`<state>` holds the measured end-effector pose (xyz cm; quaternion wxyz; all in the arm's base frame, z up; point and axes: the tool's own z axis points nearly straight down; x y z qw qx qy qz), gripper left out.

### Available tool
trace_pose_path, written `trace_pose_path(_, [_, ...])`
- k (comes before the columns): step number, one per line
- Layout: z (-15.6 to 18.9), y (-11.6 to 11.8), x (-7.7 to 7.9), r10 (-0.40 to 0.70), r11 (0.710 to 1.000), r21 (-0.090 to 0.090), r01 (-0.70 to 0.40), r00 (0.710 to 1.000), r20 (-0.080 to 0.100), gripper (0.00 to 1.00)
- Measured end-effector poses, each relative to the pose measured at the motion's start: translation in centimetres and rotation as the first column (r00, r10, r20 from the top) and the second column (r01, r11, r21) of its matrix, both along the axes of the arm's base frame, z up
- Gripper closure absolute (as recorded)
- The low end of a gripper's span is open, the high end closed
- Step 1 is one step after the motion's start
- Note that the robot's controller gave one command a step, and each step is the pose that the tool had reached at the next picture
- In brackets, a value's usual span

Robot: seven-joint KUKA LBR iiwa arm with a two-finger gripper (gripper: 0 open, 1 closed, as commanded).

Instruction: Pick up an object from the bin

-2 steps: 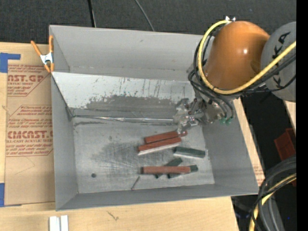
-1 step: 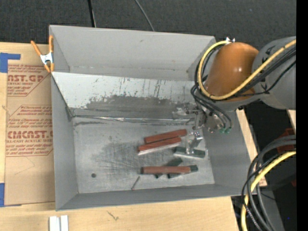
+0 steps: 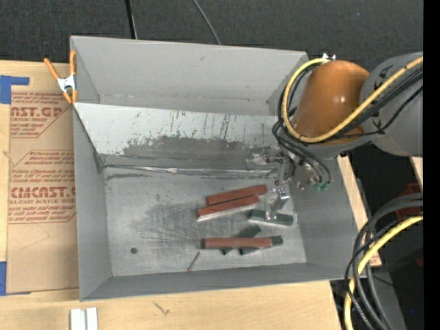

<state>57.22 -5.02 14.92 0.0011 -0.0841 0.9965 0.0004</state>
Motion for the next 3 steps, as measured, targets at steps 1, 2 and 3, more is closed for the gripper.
trace_pose_path(1, [-7.6, 3.2, 1.3, 0.137, 0.991, -0.001, -0.137, 0.991, -0.008, 1.0])
trace_pose_path(2, [-7.6, 3.2, 1.3, 0.137, 0.991, -0.001, -0.137, 0.991, -0.007, 1.0])
trace_pose_path(3, [4.7, 0.9, 0.6, 0.129, 0.992, -0.001, -0.129, 0.992, 0.0, 1.0])
